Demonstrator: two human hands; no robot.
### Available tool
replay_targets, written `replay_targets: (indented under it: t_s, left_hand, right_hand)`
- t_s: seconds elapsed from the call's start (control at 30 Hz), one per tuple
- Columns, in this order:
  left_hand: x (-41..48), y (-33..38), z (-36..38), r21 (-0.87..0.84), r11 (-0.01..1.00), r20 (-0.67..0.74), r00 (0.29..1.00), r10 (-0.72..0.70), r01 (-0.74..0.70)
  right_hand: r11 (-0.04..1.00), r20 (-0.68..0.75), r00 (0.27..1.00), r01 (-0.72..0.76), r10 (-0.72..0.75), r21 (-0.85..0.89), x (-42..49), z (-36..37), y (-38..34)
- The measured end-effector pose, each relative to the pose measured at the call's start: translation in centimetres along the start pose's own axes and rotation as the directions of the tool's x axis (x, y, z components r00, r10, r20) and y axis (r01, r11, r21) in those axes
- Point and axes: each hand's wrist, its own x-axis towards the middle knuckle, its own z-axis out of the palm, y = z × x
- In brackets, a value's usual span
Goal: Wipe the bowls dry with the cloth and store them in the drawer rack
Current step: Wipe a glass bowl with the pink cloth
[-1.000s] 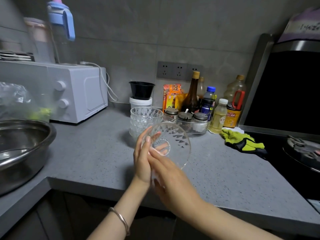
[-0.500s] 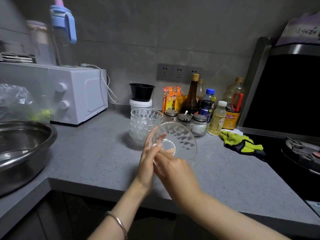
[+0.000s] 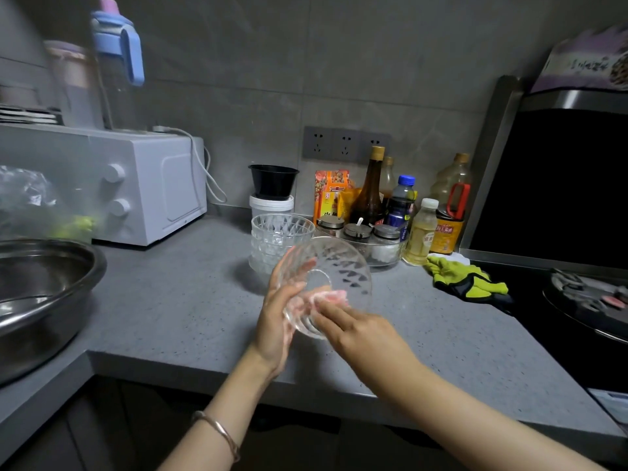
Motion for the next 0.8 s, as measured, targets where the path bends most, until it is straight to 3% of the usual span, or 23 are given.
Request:
replay_targets:
  t_s: [0.07,0.13,0.2,0.3,0.4,0.47,0.6,0.7,0.73,0.8]
  left_hand:
    - [-0.3,-1.2,1.2,-0.085,0.996,-0.055,0.998,0.008,-0.013]
    - [-0.5,-1.8,2.0,-0.094,0.996,-0.096,0.995,-0.007,-0.002]
    - [-0.4,-1.3,1.5,-0.036,0.999,-0.110,0.994,-0.015,0.011]
    - [0.5,0.5,-0.6,0.192,0.980,-0.002,0.998,-0.059,0.058]
    - [1.0,1.7,-1.5,0.304,0.938,0.085,0.977,-0.198,0.164]
    - [0.8,1.6,-1.4,0.240,0.953,0.072,0.975,-0.209,0.187]
    - [0.3,1.0,-0.1,0.115,0.992,-0.005,0.999,-0.051,0.052]
    - [0.0,0.0,1.3,0.092,0.996,-0.066,0.998,0.021,-0.015]
    - [0.1,-0.1,1.5,0.081,0.997,-0.083,0.996,0.019,-0.012]
    - [0.3,0.3,1.2,0.116,0.993,-0.102,0.995,-0.006,0.018]
  right_hand:
    - [0.964,0.035,0.982,-0.189,0.186,0.189,0.9,0.6,-1.3]
    - [0.920,0.056,0.962,-0.271,0.266,0.284,1.1,1.0,-2.1]
    - [0.952,0.055,0.988,-0.151,0.141,0.265,0.5,0.7,-1.6]
    - [0.978,0.121,0.973,0.185,-0.196,0.100,-1.1,-0.6,1.6]
    - [0.958,0.171,0.943,0.285,-0.286,0.028,-1.6,-0.9,4.1]
    - [0.965,0.154,0.955,0.262,-0.255,-0.023,-1.4,-0.4,3.8]
    - [0.995,0.046,0.994,0.096,-0.095,-0.018,-0.5,0.3,1.4]
    - [0.971,0.033,0.983,-0.182,0.179,0.157,0.4,1.1,-1.0]
    - [0.946,0.041,0.976,-0.217,0.213,0.241,0.6,1.3,-1.7]
    - [0.917,0.053,0.987,-0.160,0.151,0.365,0.1,1.2,-1.5]
